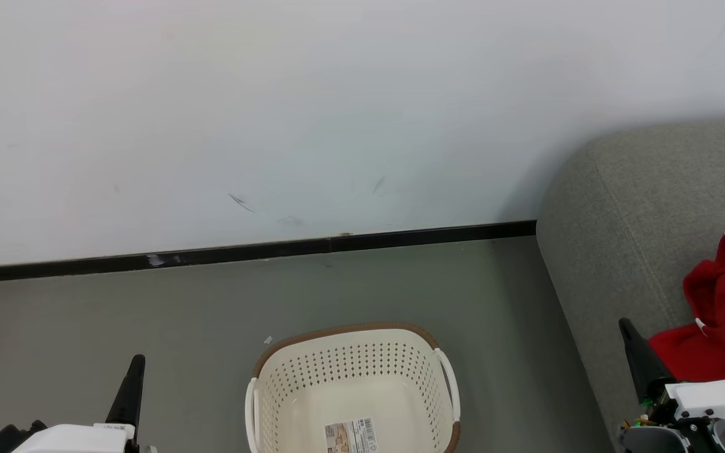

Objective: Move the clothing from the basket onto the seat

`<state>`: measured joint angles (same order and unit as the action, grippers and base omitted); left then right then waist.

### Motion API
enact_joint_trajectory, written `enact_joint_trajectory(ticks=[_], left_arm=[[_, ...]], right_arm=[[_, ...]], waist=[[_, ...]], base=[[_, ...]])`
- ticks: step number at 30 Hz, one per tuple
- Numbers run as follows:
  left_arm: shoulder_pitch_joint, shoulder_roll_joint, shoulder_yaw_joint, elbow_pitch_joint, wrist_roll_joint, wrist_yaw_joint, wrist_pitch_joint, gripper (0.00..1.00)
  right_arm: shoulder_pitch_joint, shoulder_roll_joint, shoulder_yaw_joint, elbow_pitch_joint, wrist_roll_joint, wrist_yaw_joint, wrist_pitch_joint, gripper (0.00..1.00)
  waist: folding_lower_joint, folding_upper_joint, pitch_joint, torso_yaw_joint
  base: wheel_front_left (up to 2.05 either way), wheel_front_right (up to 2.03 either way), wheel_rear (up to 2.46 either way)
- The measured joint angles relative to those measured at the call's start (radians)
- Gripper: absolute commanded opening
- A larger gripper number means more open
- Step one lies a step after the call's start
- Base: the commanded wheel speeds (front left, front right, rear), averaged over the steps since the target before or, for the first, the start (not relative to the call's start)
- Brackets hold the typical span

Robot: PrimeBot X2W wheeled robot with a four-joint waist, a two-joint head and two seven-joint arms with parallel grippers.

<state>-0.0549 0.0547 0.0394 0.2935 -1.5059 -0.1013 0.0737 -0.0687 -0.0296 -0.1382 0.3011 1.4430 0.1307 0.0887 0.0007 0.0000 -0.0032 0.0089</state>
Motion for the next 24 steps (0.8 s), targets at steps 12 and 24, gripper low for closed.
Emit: enact_joint_trajectory(ticks=[12, 24], left_arm=[[-0.006, -0.020, 0.038, -0.005, -0.096, -0.017, 0.032, 0.00], [-0.006, -0.020, 0.040, -0.005, -0.096, -0.017, 0.032, 0.00]], right_arm=[[-0.001, -0.004, -0.010, -0.012, 0.150, 0.000, 0.027, 0.00], [-0.001, -0.004, -0.008, -0.017, 0.150, 0.000, 0.027, 0.00]], waist=[[-0.0001, 0.0000, 0.005, -0.009], [-0.0001, 0.0000, 0.005, -0.009]], base=[[0.00, 0.00, 0.00], [0.00, 0.00, 0.00]])
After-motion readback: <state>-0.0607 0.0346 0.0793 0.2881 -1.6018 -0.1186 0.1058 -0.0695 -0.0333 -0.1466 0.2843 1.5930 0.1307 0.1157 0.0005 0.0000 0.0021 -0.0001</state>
